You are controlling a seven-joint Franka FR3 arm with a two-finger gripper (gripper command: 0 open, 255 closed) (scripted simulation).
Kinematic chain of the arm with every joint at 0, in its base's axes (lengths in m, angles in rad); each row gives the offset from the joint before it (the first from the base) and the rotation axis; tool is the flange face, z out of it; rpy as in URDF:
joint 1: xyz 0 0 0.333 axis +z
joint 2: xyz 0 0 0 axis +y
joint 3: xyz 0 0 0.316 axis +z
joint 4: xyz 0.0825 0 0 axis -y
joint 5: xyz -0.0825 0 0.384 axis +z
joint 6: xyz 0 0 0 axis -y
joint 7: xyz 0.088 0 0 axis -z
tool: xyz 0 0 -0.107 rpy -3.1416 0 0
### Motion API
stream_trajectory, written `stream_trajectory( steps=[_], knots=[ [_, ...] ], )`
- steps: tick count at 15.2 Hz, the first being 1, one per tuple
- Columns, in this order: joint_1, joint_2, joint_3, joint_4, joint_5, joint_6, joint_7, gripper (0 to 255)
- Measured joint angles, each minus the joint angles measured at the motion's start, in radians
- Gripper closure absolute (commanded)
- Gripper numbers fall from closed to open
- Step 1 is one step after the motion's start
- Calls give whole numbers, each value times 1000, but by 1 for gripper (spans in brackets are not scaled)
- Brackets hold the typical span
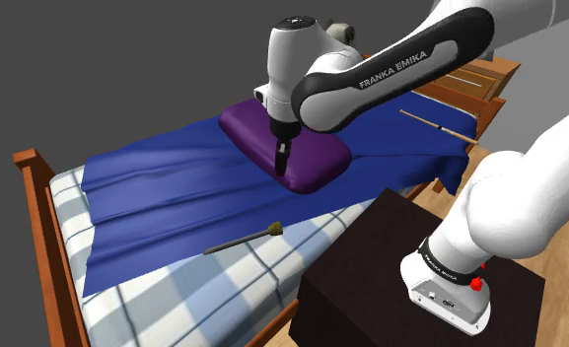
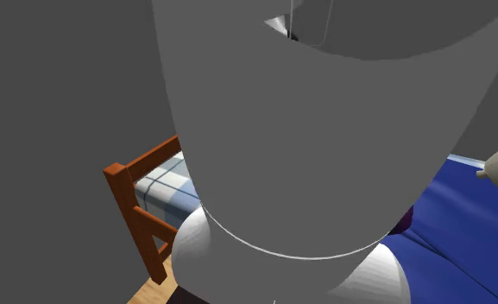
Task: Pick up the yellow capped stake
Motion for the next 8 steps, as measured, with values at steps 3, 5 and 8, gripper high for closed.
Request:
stream_trajectory(
  steps=[3,5,8],
  knots=[
    [13,83,24,-10,-38,79,-9,0],
    [17,162,38,7,-79,131,-7,0],
    [30,270,54,34,-148,193,3,0]
  ],
)
